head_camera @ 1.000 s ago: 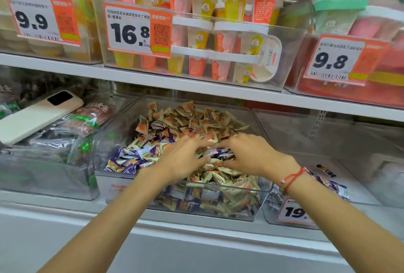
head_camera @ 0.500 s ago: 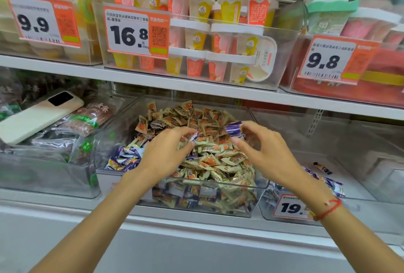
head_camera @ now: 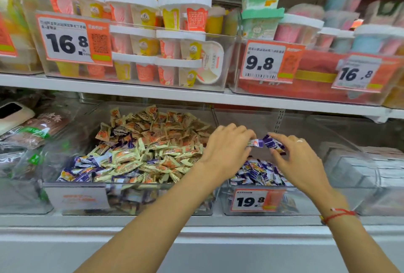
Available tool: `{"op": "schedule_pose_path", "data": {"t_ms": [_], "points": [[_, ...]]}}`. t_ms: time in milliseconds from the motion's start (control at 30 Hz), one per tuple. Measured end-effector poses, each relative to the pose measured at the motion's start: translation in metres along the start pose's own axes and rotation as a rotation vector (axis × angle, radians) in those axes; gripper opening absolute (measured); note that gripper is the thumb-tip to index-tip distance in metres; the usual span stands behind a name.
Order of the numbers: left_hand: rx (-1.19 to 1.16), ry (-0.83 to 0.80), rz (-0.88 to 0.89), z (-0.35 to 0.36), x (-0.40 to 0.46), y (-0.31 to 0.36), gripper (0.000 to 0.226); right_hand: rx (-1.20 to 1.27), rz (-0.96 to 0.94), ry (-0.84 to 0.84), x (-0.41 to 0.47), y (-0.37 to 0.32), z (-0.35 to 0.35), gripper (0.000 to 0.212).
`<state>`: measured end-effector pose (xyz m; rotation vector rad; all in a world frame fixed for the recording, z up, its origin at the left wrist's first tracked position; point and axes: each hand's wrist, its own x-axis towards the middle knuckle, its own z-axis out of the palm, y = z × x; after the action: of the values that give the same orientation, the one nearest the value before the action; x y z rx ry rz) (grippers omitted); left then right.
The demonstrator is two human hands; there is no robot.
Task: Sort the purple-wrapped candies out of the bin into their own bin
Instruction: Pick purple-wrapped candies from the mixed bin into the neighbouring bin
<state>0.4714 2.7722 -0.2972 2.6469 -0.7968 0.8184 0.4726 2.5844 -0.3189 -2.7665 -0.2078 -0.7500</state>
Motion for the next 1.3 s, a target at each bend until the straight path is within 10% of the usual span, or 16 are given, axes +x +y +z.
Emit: {"op": "schedule_pose_path", "data": {"t_ms": [267, 633, 1000, 1200, 1300], "points": [[-0.014, 0.066, -0.025, -0.002, -0.027, -0.017, 0.027, 0.068, -0.042, -0.084, -0.004, 0.005, -0.002, 0.02], [0.285, 0.363, -0.416, -0.091, -0.159, -0.147, 0.021, 0.32, -0.526, -0.108, 0.004, -0.168, 0.022, 0.016], [0.494, 0.191, -0.397, -0.098, -0.204, -0.213, 0.036, -0.191, -0.657, -0.619, 0.05, -0.234, 0.08, 0.039], [0.51, 0.124, -0.295, -0.09, -0.172, -0.201, 0.026, -0.215, -0.667, -0.534, 0.053, -0.239, 0.084, 0.031], [0.367, -0.099, -0.536, -0.078, -0.161, -0.197, 0.03, -0.161, -0.618, -0.483, 0.049, -0.227, 0.082, 0.027]]}}
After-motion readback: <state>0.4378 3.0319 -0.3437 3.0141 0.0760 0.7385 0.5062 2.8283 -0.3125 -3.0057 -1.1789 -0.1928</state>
